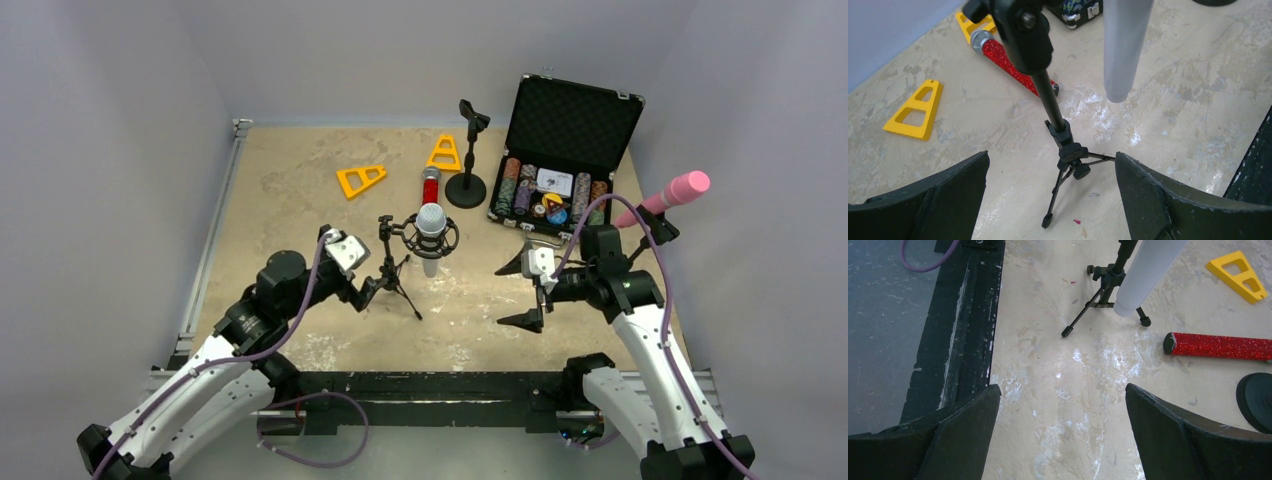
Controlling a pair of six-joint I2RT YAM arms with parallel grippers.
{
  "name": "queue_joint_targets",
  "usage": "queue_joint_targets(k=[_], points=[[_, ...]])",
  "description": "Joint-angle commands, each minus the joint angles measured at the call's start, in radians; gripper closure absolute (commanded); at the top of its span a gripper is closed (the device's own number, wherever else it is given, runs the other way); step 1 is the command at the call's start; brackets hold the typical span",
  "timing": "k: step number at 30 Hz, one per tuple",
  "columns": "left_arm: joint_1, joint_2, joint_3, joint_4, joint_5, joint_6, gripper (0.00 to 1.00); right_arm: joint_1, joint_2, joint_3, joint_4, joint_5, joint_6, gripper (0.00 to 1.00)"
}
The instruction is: Attach the microphones to the stand
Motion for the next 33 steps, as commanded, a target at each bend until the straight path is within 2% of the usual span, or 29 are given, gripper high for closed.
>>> queue_joint_targets(k=[1, 12, 17, 33], points=[[0.058, 0.006, -0.001, 0.145, 0.08, -0.086, 0.01, -0.001, -0.018, -0.007, 0.014, -0.024, 0.0, 0.01], [0.066, 0.059, -0.057, 0.226, 0.189, 0.047, 0.01, -0.001, -0.026, -0.007, 0.016, -0.027, 0.004, 0.01], [0.066, 0.089, -0.086, 0.333, 0.262, 0.108, 0.01, -0.001, -0.029, -0.007, 0.016, -0.031, 0.004, 0.01], [0.129, 0.176, -0.082, 0.481, 0.336, 0.015, 0.01, -0.002, -0.029, -0.005, 0.015, -0.03, 0.004, 0.01]])
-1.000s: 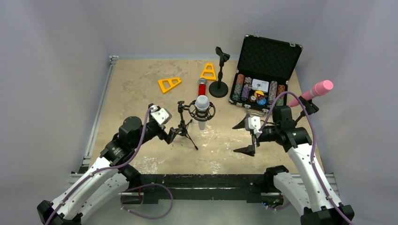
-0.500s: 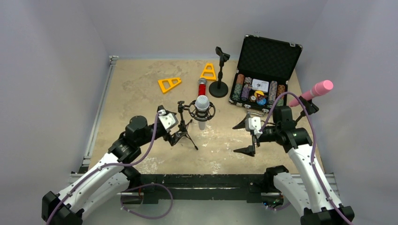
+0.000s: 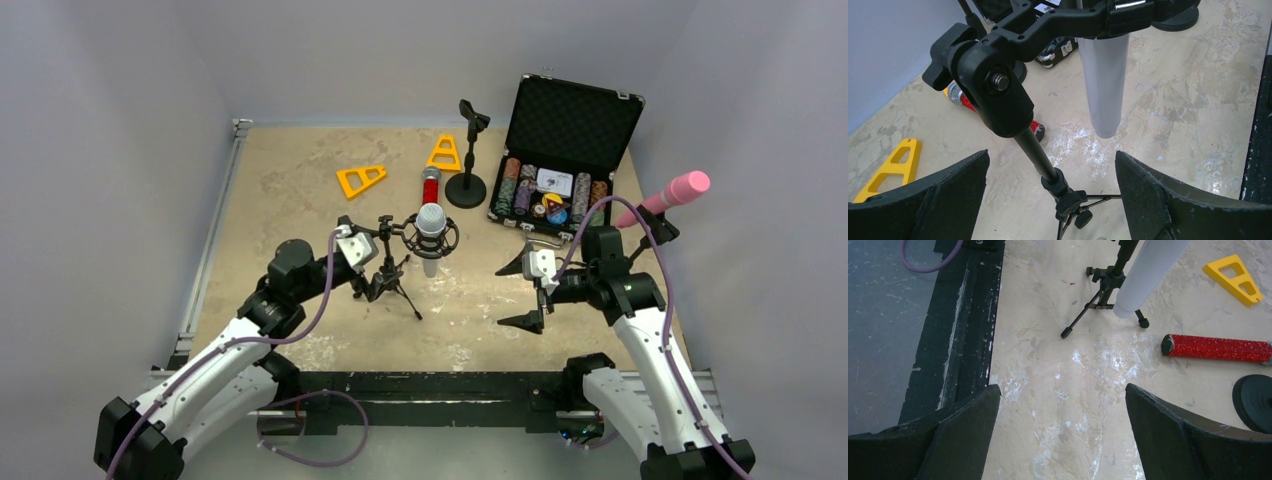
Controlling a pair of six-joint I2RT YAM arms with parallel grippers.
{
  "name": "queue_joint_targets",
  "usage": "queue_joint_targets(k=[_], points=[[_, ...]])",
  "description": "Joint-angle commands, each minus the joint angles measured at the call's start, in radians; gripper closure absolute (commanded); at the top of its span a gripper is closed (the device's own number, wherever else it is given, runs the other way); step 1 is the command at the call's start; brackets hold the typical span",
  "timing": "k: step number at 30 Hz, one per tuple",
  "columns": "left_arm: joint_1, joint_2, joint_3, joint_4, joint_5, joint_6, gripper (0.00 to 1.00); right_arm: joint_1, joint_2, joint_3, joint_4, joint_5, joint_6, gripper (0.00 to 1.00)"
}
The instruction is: Attach the microphones to the stand
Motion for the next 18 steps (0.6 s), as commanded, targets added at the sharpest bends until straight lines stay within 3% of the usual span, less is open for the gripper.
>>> queue_joint_targets(k=[1, 13, 18], points=[[0.012, 0.014, 0.004, 0.103, 0.052, -0.012, 0.01, -0.001, -0.012, -0.002, 0.014, -0.032, 0.003, 0.01], [0.013, 0.113, 0.008, 0.234, 0.096, 0.03, 0.02, -0.001, -0.006, -0.001, 0.012, -0.035, 0.002, 0.01], [0.016, 0.147, 0.019, 0.265, 0.085, 0.039, 0.09, -0.002, -0.011, 0.0, 0.01, -0.04, 0.002, 0.01]])
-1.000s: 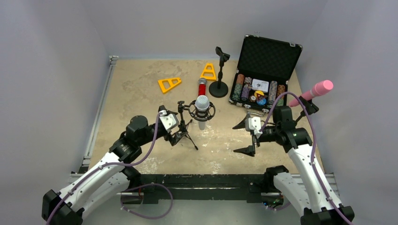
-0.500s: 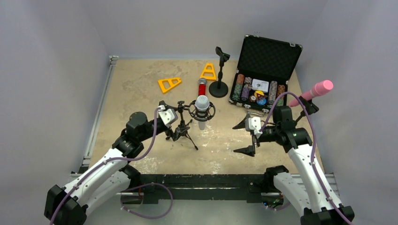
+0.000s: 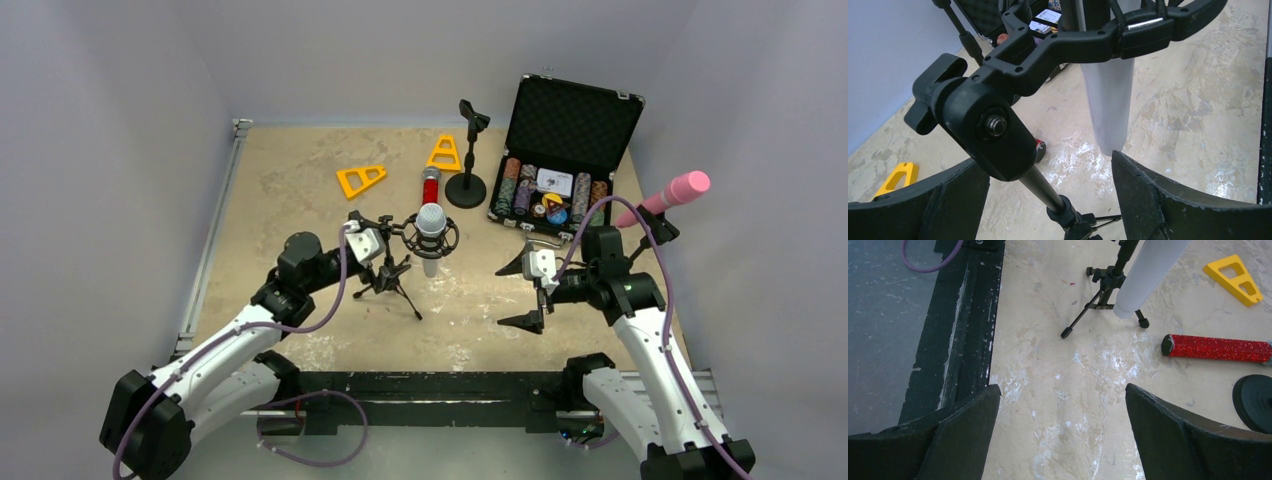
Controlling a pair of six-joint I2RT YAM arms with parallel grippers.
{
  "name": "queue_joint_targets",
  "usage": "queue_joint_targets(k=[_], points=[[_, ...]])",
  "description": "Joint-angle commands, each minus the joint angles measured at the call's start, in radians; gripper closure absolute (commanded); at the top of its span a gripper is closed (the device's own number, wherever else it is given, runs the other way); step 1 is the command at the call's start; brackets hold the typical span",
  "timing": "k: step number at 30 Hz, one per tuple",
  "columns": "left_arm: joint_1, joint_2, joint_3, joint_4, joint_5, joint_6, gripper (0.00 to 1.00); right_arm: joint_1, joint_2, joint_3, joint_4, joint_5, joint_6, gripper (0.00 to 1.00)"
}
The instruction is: Attach the microphones to the stand
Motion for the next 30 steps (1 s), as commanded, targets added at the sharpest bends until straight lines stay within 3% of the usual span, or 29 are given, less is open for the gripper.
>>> queue_joint_targets(k=[1, 8, 10, 12, 13, 17, 21, 30], points=[[0.009, 0.019, 0.023, 0.093, 0.011, 0.025, 0.12, -0.001, -0.012, 0.0, 0.01, -0.039, 0.002, 0.01], [0.011, -0.007, 0.031, 0.054, -0.032, 0.032, 0.42, -0.001, -0.02, 0.0, 0.007, -0.042, 0.001, 0.01], [0.013, -0.005, 0.037, 0.043, -0.028, 0.032, 0.62, -0.002, -0.022, 0.002, 0.007, -0.042, 0.0, 0.01], [0.013, -0.001, 0.045, 0.03, -0.018, 0.03, 0.94, -0.001, -0.025, 0.002, 0.005, -0.042, -0.001, 0.01], [0.013, -0.001, 0.051, 0.025, -0.011, 0.029, 1.0, -0.001, -0.026, 0.002, 0.005, -0.042, -0.001, 0.01], [0.013, -0.021, 0.072, 0.017, -0.027, -0.004, 1.0, -0.001, -0.028, 0.002, 0.003, -0.044, -0.001, 0.01], [0.046, -0.071, 0.08, 0.019, -0.142, -0.07, 1.0, -0.001, -0.03, 0.002, 0.002, -0.049, -0.001, 0.01], [0.302, -0.031, 0.115, 0.12, -0.356, -0.235, 1.0, -0.001, -0.036, 0.003, -0.001, -0.054, -0.003, 0.01]])
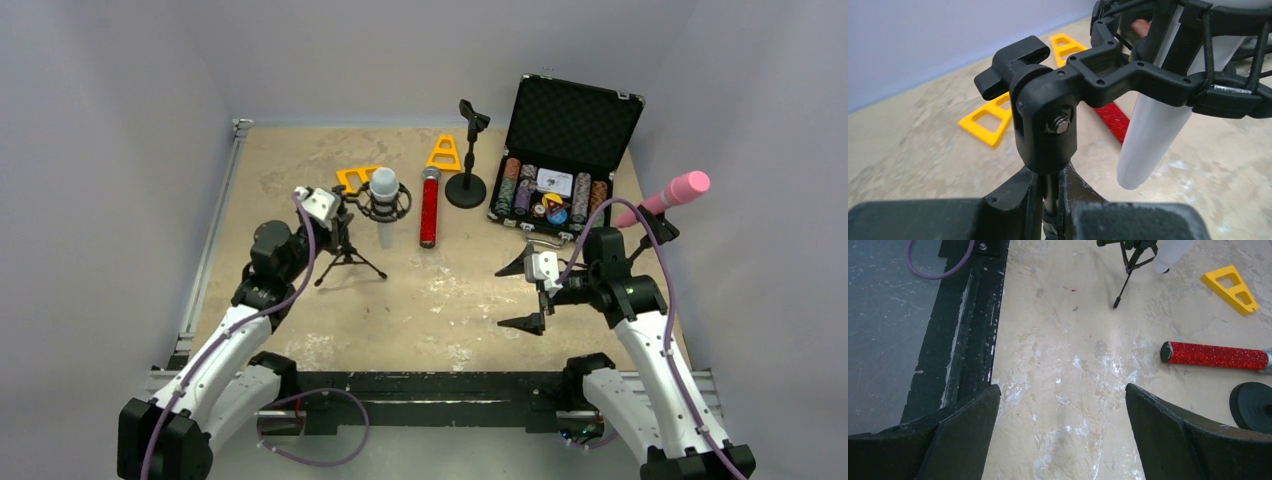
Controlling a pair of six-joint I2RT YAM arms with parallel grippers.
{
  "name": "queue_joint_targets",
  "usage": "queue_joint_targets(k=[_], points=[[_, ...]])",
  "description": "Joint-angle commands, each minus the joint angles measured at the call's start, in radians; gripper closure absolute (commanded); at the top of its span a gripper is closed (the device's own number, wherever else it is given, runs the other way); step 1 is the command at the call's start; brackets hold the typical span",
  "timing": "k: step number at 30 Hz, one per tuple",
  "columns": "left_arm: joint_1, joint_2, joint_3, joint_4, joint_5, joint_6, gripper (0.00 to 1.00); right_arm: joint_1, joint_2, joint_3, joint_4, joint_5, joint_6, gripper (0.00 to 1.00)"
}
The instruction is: Attach the microphones to the stand
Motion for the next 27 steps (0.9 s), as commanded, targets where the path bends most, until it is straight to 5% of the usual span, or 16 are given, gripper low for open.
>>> queue_joint_targets(k=[1, 10, 19, 27], points=[[0.109, 0.041, 0.096, 0.195, -0.158, -0.09, 1.0, -0.002, -0.016, 0.004, -0.001, -0.036, -0.003, 0.01], [0.375, 0.305, 0.199, 0.419, -0.136, -0.181, 1.0, -0.001, -0.017, 0.007, -0.012, -0.05, -0.011, 0.01], [0.443, 0.455, 0.284, 0.479, -0.198, 0.001, 1.0, -0.001, -0.011, 0.01, -0.015, -0.051, -0.016, 0.01], [0.451, 0.497, 0.254, 0.496, -0.164, -0.026, 1.0, -0.001, -0.003, 0.01, -0.017, -0.045, -0.02, 0.01]])
